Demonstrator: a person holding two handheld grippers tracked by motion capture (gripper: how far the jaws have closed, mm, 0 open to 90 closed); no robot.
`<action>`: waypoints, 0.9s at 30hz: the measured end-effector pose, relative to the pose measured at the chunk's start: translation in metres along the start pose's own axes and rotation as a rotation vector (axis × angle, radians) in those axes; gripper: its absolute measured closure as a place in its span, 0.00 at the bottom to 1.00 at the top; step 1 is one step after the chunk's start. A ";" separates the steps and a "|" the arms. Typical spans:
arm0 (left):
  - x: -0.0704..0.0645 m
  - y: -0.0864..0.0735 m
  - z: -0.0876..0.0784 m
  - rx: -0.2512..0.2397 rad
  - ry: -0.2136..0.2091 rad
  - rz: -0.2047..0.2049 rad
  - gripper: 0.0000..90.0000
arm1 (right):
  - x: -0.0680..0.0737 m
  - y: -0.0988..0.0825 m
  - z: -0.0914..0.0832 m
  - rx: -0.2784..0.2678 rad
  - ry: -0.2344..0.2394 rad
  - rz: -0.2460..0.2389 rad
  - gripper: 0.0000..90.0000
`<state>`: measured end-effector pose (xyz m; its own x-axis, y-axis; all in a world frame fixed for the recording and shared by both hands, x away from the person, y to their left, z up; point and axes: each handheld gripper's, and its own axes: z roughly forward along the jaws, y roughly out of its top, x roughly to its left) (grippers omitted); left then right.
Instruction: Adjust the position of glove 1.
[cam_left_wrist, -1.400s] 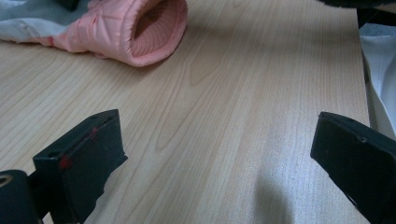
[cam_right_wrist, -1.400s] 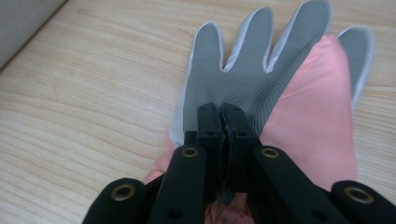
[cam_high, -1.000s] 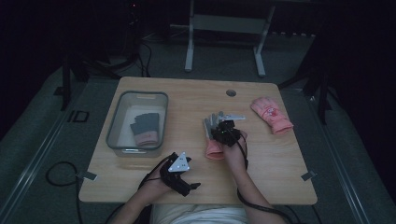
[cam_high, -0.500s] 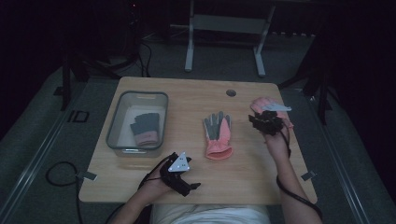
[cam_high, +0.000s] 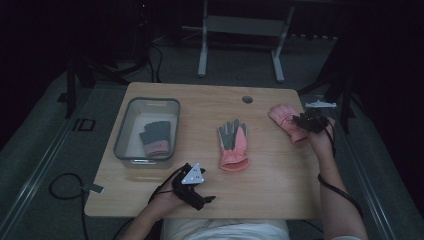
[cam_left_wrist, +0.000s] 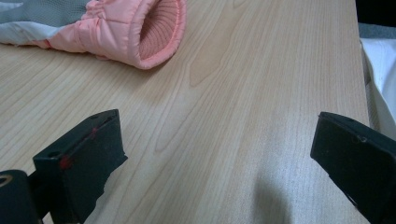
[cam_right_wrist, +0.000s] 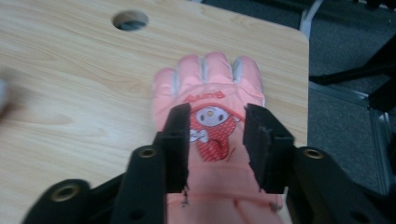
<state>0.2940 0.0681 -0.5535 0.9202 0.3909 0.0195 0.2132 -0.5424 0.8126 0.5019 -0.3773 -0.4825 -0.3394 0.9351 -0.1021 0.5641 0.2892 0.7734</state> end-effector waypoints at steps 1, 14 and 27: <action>0.000 0.000 0.000 -0.004 0.003 -0.004 0.02 | -0.001 0.001 0.005 0.009 -0.006 -0.004 0.66; 0.000 -0.002 0.000 -0.004 0.000 -0.014 0.02 | 0.003 -0.005 0.062 0.173 -0.023 -0.086 0.56; 0.000 -0.002 0.000 -0.012 0.000 -0.016 0.02 | 0.004 -0.004 0.057 0.161 -0.030 -0.040 0.95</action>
<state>0.2937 0.0694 -0.5552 0.9169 0.3991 0.0061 0.2239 -0.5271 0.8198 0.5415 -0.3633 -0.5220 -0.3424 0.9272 -0.1517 0.6644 0.3531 0.6586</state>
